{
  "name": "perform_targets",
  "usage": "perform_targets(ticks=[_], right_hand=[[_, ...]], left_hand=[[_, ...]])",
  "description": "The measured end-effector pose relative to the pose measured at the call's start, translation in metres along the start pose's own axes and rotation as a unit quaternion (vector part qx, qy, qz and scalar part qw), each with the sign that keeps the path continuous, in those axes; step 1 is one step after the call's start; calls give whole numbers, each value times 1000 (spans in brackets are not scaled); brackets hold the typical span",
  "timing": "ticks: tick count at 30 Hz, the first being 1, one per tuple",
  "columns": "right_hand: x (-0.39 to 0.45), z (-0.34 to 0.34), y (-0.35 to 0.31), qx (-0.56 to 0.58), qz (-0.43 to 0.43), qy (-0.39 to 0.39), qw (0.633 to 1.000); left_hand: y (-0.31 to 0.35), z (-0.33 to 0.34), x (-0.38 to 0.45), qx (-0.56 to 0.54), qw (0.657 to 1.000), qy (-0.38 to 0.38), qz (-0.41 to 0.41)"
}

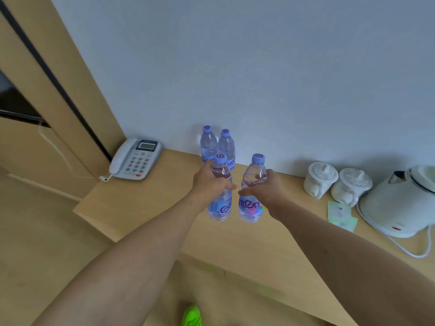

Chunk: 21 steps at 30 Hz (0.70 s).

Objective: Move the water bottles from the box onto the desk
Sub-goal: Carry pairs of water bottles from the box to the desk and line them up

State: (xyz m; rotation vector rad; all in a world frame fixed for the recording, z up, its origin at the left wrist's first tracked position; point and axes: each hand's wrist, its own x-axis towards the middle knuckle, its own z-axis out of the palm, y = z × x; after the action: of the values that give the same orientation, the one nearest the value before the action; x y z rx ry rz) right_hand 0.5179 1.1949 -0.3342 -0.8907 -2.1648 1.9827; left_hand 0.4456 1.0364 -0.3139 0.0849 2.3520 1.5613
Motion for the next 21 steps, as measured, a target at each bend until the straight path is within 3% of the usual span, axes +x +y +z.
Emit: perform_targets(ticks=[12,21], right_hand=[[62,-1,16,-91,47,159,982],[115,-22,25,-112,36,151,981]], left_hand=[[-8,52,122,72,976,-196,54],[-7,85,156,100,958,-246,109]])
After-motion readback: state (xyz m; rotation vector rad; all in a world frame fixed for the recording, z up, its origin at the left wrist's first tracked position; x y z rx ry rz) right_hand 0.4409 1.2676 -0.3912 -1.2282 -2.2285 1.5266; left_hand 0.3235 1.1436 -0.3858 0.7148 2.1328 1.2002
